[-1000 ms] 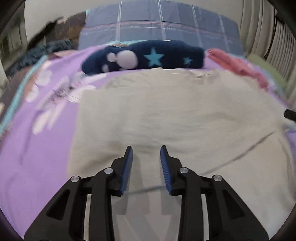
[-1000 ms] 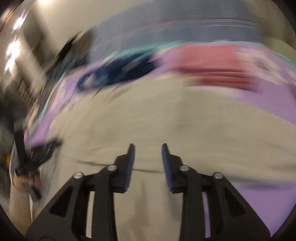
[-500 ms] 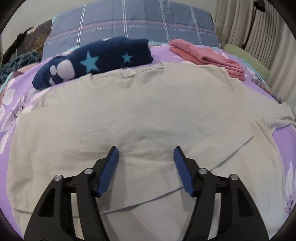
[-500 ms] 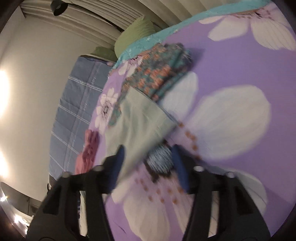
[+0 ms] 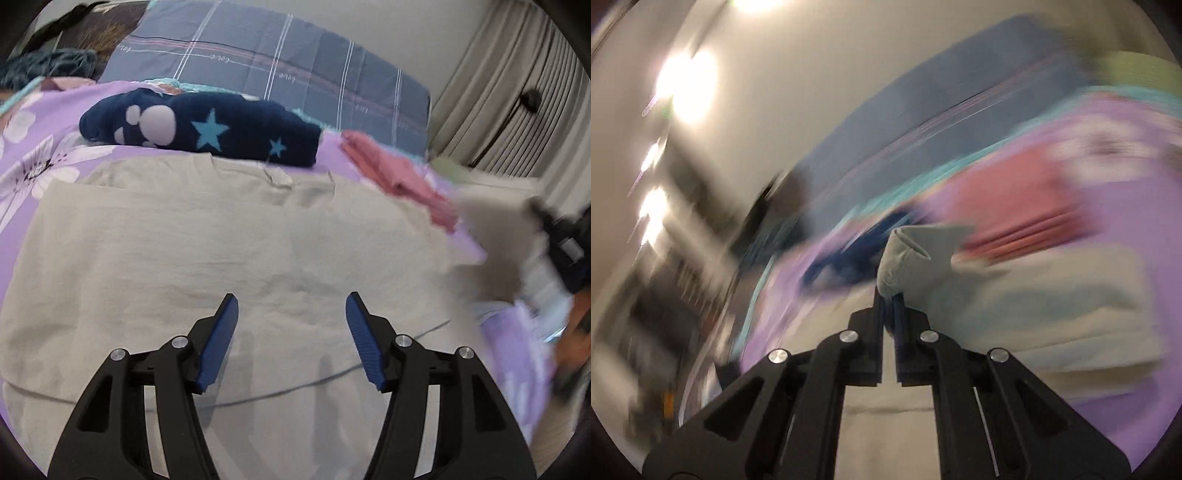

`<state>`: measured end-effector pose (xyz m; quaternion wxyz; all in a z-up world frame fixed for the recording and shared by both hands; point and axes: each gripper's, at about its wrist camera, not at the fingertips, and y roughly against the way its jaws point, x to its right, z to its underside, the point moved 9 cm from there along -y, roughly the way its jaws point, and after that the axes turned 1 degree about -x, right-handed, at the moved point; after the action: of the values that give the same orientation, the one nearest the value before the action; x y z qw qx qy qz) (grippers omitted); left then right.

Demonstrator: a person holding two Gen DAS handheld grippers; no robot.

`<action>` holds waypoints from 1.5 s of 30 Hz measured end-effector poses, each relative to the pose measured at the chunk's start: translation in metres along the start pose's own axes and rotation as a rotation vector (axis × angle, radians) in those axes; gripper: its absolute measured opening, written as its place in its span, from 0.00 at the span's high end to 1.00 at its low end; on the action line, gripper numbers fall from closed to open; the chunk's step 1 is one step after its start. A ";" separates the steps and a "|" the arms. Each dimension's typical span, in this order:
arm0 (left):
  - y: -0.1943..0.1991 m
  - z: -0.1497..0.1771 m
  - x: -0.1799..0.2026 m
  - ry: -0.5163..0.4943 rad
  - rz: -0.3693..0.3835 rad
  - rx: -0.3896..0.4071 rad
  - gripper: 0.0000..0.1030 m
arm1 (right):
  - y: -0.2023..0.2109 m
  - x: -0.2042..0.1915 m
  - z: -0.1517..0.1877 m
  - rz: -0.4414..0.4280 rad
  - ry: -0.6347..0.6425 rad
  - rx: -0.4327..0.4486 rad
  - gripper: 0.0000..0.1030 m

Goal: Fold small clothes

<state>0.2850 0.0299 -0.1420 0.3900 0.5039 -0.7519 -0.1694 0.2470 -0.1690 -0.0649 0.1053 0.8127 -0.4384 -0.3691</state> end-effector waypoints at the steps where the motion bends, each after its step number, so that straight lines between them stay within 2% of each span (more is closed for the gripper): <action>1: 0.005 0.000 -0.002 0.015 0.026 -0.001 0.40 | -0.019 -0.011 0.011 0.000 0.032 -0.044 0.96; 2: 0.008 0.001 -0.004 0.030 0.055 -0.009 0.40 | -0.044 -0.023 0.037 0.004 0.070 -0.121 0.96; 4: 0.015 0.003 -0.007 0.038 0.080 -0.021 0.40 | -0.063 -0.026 0.066 0.026 0.097 -0.203 0.95; 7: 0.016 0.002 -0.004 0.021 0.129 -0.019 0.40 | -0.076 -0.017 0.089 0.050 0.133 -0.282 0.89; 10: 0.001 0.004 0.001 0.075 0.182 -0.065 0.37 | -0.072 -0.009 0.093 0.075 0.146 -0.303 0.88; 13: -0.018 0.009 0.012 0.098 0.219 -0.128 0.36 | -0.063 -0.020 0.106 0.072 0.171 -0.287 0.87; 17: -0.035 0.011 0.030 0.126 0.283 -0.187 0.20 | -0.075 -0.018 0.099 0.081 0.200 -0.291 0.86; 20: -0.050 0.007 0.041 0.152 0.296 -0.210 0.21 | -0.086 -0.018 0.097 0.093 0.220 -0.298 0.86; 21: -0.056 0.006 0.044 0.146 0.287 -0.216 0.28 | -0.088 -0.018 0.097 0.096 0.230 -0.297 0.86; 22: -0.063 0.008 0.050 0.112 0.263 -0.233 0.67 | -0.086 -0.018 0.096 0.097 0.238 -0.295 0.86; 23: -0.070 0.010 0.057 0.074 0.255 -0.260 0.97 | -0.081 -0.018 0.095 0.093 0.245 -0.291 0.86; 24: -0.074 0.010 0.064 0.043 0.241 -0.275 0.98 | -0.074 -0.016 0.092 0.090 0.249 -0.281 0.85; 26: -0.063 -0.005 0.084 -0.053 0.206 -0.201 0.98 | -0.063 -0.007 0.084 0.098 0.247 -0.248 0.79; 28: -0.035 -0.034 0.108 -0.132 0.211 -0.091 0.98 | -0.048 0.018 0.073 0.135 0.206 -0.207 0.77; 30: 0.007 -0.075 0.128 -0.198 0.197 0.052 0.97 | -0.040 0.055 0.064 0.221 0.142 -0.180 0.77; 32: 0.041 -0.105 0.135 -0.231 0.171 0.155 0.97 | -0.037 0.091 0.060 0.338 0.093 -0.161 0.75; 33: 0.057 -0.117 0.135 -0.240 0.156 0.197 0.97 | -0.036 0.108 0.063 0.362 0.044 -0.165 0.84; 34: 0.075 -0.131 0.130 -0.246 0.134 0.237 0.97 | -0.036 0.115 0.066 0.340 -0.001 -0.171 0.87; 35: 0.084 -0.137 0.125 -0.249 0.115 0.256 0.97 | -0.035 0.119 0.067 0.314 -0.040 -0.167 0.88; 37: 0.098 -0.144 0.105 -0.243 0.055 0.274 0.97 | -0.032 0.116 0.066 0.322 -0.022 -0.162 0.87; 40: 0.100 -0.139 0.065 -0.192 -0.003 0.250 0.97 | -0.033 0.110 0.067 0.362 0.038 -0.168 0.84; 45: 0.089 -0.105 -0.018 -0.077 -0.105 0.161 0.97 | -0.033 0.105 0.069 0.363 0.070 -0.181 0.79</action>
<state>0.3119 0.0990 -0.0250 0.3097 0.5654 -0.7501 -0.1479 0.2562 -0.2214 -0.1831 0.2578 0.7200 -0.5386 -0.3536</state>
